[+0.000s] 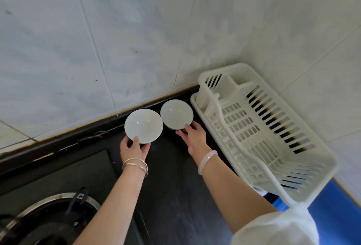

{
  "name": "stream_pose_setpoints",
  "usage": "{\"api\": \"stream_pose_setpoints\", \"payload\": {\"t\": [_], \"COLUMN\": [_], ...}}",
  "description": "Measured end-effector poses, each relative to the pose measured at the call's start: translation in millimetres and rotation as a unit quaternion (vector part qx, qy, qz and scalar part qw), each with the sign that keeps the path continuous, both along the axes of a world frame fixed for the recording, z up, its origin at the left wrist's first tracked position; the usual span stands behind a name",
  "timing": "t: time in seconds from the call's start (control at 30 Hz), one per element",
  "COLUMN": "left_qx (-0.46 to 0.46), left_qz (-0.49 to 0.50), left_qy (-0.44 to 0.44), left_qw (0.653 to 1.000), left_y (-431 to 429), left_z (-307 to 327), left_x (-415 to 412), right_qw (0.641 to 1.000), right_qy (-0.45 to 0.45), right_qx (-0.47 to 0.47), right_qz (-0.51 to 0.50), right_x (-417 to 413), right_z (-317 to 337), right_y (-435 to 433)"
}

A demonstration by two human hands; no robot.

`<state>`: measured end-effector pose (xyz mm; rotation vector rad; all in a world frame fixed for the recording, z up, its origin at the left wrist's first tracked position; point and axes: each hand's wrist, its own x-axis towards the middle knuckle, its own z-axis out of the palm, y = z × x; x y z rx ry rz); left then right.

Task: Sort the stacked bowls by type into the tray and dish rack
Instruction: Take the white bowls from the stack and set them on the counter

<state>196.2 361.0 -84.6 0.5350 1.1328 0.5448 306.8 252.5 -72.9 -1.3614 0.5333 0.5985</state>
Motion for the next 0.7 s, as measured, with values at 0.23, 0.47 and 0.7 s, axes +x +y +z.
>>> {"api": "stream_pose_setpoints", "payload": {"t": [0.23,0.47,0.7], "left_qx": [0.012,0.129,0.21], "left_qz": [0.006,-0.06,-0.228], "left_qy": [0.024,0.096,0.116], "left_qw": [1.0,0.985,0.944], "left_y": [-1,-14,-58], "left_z": [-5,-5,13], "left_x": [1,-9,-45], "right_qw": [0.999,0.99,0.971], "right_qy": [-0.001,-0.013,-0.094], "right_qx": [-0.003,-0.008,-0.08], "right_qz": [0.04,0.141,0.205], "right_x": [1,-12,-49], "right_z": [5,19,58], "right_y": [3,-14,-59]}}
